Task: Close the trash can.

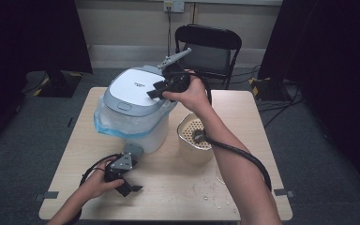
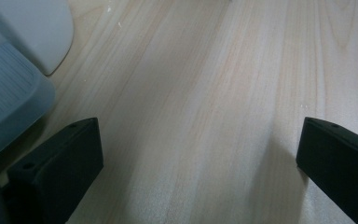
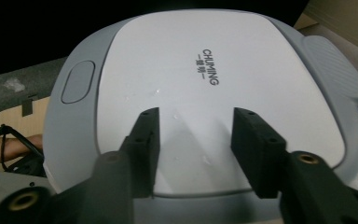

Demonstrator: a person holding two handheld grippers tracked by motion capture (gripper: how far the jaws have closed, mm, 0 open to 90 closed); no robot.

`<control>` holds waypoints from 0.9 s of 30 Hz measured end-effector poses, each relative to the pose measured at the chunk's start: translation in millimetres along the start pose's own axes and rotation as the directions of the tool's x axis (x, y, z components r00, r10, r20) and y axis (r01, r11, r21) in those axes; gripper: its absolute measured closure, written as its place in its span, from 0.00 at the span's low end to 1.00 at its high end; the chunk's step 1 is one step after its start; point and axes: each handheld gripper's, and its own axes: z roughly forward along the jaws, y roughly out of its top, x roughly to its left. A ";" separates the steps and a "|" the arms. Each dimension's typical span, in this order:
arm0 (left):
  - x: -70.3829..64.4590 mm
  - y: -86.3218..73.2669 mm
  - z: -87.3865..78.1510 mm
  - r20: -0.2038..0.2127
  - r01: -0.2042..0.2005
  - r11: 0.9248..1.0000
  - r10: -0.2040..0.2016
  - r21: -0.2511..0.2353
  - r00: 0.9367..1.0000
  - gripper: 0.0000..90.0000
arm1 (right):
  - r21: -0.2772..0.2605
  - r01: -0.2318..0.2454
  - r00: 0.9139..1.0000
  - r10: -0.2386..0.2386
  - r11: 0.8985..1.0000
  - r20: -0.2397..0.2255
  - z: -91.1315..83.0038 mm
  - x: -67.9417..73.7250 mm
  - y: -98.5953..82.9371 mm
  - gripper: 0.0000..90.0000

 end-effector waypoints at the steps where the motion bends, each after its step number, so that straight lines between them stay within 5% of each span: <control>1: 0.0 0.0 0.0 0.000 0.000 1.000 0.000 0.001 1.000 0.00 | -0.005 -0.008 1.000 0.008 1.000 0.007 -1.5 -1.7 -1.5 0.53; 5: 0.0 0.2 0.1 -0.001 -0.001 1.000 0.001 -0.001 1.000 0.00 | -0.019 -0.029 0.999 0.030 0.999 0.042 -7.8 -5.5 -4.5 0.35; 14: 0.2 0.2 0.0 0.002 -0.003 1.000 0.003 0.000 1.000 0.00 | -0.028 -0.034 0.997 0.036 0.999 0.065 -21.0 -7.2 -10.4 0.22; 27: 0.2 0.2 0.3 0.002 -0.002 1.000 0.002 -0.002 1.000 0.00 | -0.041 -0.041 0.996 0.045 0.998 0.079 -38.2 -5.3 -24.0 0.16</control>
